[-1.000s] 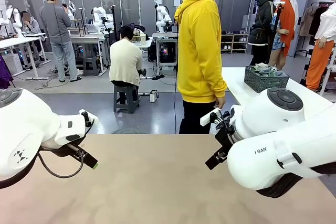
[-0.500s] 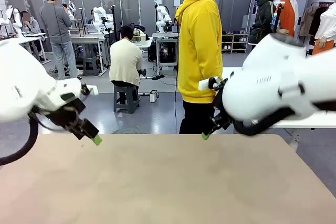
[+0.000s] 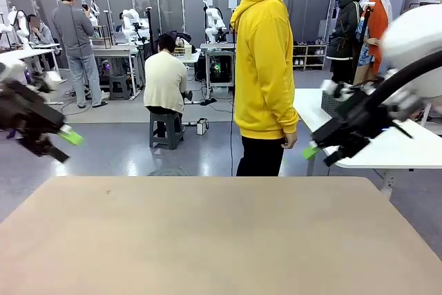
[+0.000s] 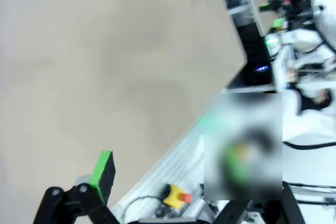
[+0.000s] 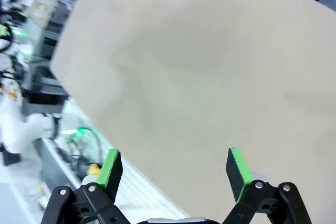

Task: Fold the towels and place them in the basket.
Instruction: When a person lays out a Towel with hook on the table, fold it in half twice.

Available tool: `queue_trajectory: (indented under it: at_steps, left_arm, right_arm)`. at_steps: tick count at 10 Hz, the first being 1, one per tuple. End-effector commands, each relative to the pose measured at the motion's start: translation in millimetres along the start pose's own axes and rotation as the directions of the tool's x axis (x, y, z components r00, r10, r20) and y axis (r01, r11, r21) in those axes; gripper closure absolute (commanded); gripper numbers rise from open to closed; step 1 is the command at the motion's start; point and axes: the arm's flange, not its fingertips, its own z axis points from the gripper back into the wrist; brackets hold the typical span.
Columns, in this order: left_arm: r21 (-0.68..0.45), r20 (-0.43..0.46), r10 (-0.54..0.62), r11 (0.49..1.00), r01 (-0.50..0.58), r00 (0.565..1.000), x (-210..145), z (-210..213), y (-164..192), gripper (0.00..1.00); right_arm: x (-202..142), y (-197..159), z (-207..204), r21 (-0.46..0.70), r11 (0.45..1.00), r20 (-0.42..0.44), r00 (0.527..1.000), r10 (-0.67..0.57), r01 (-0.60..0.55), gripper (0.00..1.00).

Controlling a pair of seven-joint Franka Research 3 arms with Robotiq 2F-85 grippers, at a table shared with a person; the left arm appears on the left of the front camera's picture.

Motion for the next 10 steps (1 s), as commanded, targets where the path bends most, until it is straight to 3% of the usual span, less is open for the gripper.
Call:
queue_trajectory:
  at_steps: [1,3,5,7,10]
  left_arm:
    - [-0.151,0.051,0.109,0.983,-0.1,0.993,-24,43,26,0.0]
    - [-0.272,0.117,0.154,0.955,-0.117,0.981,-64,80,51,0.0]
    - [-0.375,0.168,0.198,0.919,-0.123,0.966,-108,108,79,0.0]
    - [-0.428,0.265,0.239,0.897,-0.108,0.934,-142,129,98,0.0]
    - [-0.425,0.344,0.263,0.9,-0.1,0.901,-166,145,106,0.0]
  right_arm:
    - [-24,-48,44,0.175,0.975,0.09,0.984,-0.154,0.137,0.0]
    - [-64,-89,89,0.355,0.919,0.187,0.951,-0.248,0.17,0.0]
    - [-105,-121,132,0.458,0.877,0.293,0.907,-0.304,0.146,0.0]
    - [-134,-140,158,0.502,0.853,0.355,0.866,-0.353,0.141,0.0]
    - [-150,-156,160,0.497,0.847,0.341,0.855,-0.39,0.188,0.0]
